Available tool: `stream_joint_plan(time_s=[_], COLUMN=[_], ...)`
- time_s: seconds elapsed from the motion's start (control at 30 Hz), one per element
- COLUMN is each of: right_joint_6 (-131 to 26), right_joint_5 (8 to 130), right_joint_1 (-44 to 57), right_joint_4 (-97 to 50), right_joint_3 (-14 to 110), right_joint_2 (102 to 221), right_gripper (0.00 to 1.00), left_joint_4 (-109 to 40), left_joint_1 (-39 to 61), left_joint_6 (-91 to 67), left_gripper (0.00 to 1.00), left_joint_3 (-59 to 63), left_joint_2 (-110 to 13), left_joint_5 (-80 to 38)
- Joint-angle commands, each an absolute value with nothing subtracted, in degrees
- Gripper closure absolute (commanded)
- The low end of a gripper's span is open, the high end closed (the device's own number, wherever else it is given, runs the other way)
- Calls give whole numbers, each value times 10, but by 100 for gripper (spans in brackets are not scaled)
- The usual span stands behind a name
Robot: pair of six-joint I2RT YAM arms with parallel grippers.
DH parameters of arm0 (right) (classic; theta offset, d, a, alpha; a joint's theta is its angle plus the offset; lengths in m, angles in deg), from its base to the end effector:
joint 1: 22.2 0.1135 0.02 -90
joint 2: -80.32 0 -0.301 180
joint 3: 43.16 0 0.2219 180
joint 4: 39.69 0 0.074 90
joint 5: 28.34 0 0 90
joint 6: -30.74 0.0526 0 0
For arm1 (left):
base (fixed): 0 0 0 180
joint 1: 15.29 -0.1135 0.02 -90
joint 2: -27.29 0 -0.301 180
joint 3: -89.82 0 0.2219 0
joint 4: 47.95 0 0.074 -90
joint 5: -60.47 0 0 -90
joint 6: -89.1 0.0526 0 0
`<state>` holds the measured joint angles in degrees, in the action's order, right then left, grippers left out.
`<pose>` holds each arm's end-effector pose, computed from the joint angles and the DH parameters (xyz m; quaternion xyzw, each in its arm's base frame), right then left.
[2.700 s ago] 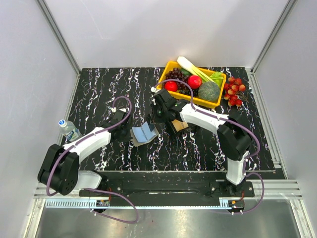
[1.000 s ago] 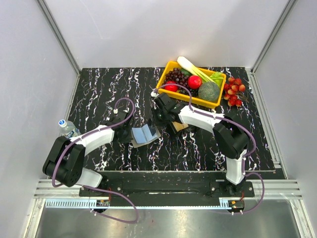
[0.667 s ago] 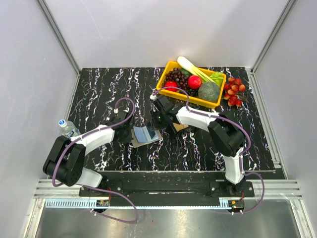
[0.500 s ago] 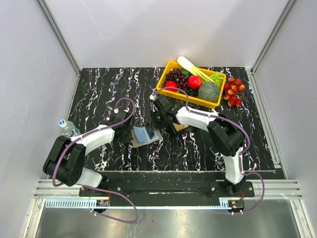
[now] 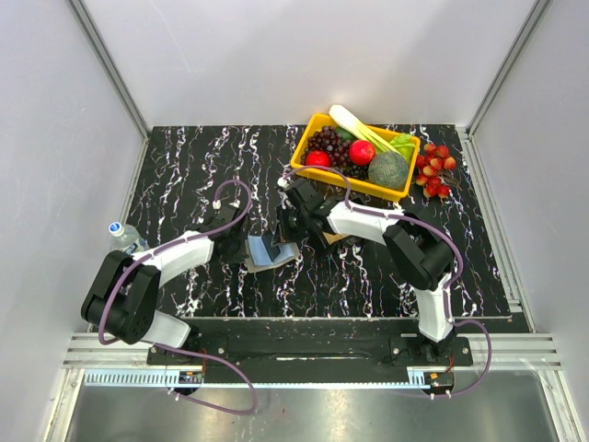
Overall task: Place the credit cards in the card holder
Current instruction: Insert the credit card into the card holder.
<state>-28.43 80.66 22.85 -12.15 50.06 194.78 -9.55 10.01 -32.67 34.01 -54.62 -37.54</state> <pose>0.2938 0.3185 0.2140 -0.1719 0.9089 0.3353 0.1788 0.2122 -0.0922 0.2001 -0.0703 0.9705 -0.0453 0.2260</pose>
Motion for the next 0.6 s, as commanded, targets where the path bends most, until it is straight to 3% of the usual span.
stream_joint_plan(time_s=[0.0,0.03,0.13,0.3,0.57], right_joint_6=[-261,-259,-254,-245,-245], right_joint_5=[821,819,802,792,783], right_joint_1=[231,232,232,232,232], right_joint_4=[-155,-157,-159,-151,-151], right_joint_3=[501,498,493,490,487], right_joint_2=[1964,1963,1963,1978,1977], right_gripper=[100,100,100,100,100], left_joint_4=[-125,-125,-136,-174,-245], left_joint_1=[102,102,102,101,100], left_joint_6=[-331,-337,-352,-388,-444], left_gripper=[100,98,75,55,48], left_joint_3=[336,338,351,391,435], left_joint_2=[-548,-542,-517,-471,-453], left_joint_5=[-377,-380,-379,-346,-298])
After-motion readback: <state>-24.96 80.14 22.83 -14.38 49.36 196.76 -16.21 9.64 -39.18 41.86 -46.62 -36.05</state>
